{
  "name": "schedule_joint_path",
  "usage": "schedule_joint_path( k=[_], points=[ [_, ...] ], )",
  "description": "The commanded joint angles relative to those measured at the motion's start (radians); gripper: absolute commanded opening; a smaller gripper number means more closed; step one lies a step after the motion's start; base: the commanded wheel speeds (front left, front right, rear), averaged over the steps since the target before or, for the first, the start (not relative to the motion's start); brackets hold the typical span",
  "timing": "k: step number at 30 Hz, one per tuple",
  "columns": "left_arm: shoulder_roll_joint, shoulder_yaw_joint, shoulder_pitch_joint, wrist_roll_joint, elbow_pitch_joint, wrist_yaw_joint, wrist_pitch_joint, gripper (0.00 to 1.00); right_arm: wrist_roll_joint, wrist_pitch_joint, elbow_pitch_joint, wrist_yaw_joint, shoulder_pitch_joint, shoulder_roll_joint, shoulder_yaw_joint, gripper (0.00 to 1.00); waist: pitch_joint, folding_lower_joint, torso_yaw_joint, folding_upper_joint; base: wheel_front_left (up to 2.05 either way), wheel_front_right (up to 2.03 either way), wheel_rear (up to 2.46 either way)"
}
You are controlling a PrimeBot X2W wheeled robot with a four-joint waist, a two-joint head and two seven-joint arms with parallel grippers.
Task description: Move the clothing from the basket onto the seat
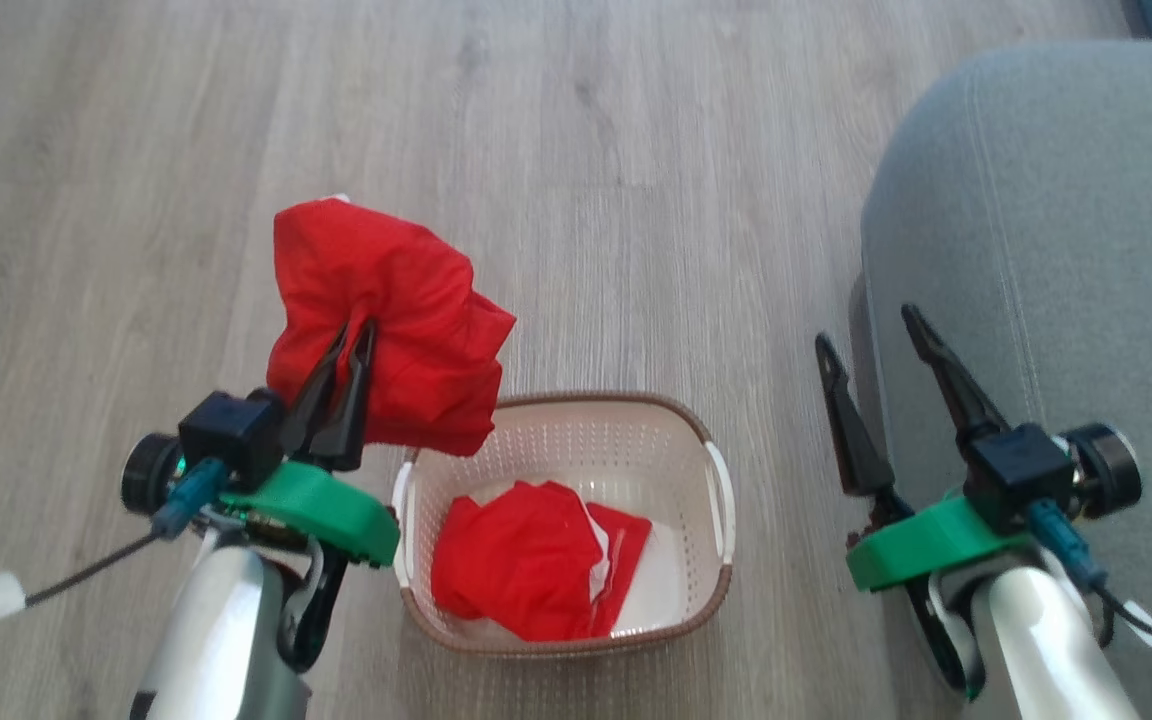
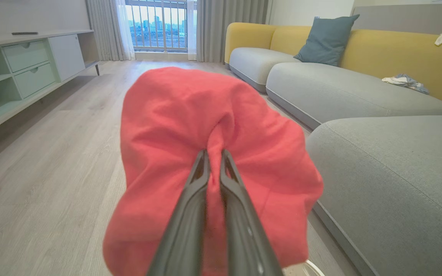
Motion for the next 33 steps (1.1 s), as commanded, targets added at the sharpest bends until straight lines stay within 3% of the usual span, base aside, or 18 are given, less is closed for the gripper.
schedule_joint_path(
  k=[1, 13, 18, 27, 33],
  points=[
    [0.004, 0.037, -0.026, 0.004, -0.045, -0.003, -0.012, 0.00, 0.007, -0.006, -0.030, 0.000, -0.013, -0.003, 0.019, 1.00, -0.017, 0.0001, 0.011, -0.0001, 0.00, 0.00, 0.00],
    [-0.001, 0.025, 0.051, -0.026, -0.248, -0.012, -0.012, 0.00, 0.028, -0.006, -0.036, 0.000, 0.052, -0.011, 0.023, 1.00, -0.092, 0.0001, 0.020, -0.0001, 0.00, 0.00, 0.00],
    [-0.001, -0.010, 0.045, -0.044, -0.337, -0.015, -0.012, 0.00, 0.088, -0.006, -0.076, 0.000, 0.058, -0.039, 0.118, 1.00, -0.097, 0.0001, 0.019, -0.0001, 0.00, 0.00, 0.00],
    [0.001, -0.077, 0.040, -0.015, -0.355, -0.018, -0.012, 0.00, 0.186, -0.006, -0.214, 0.000, 0.023, -0.165, 0.354, 1.00, -0.095, 0.0001, 0.003, -0.0001, 0.00, 0.00, 0.00],
    [0.059, -0.211, 0.021, -0.008, -0.365, -0.018, -0.012, 0.00, 0.208, -0.006, -0.254, 0.000, -0.021, -0.205, 0.405, 1.00, -0.083, 0.0001, -0.002, -0.0001, 0.00, 0.00, 0.00]
  ],
)
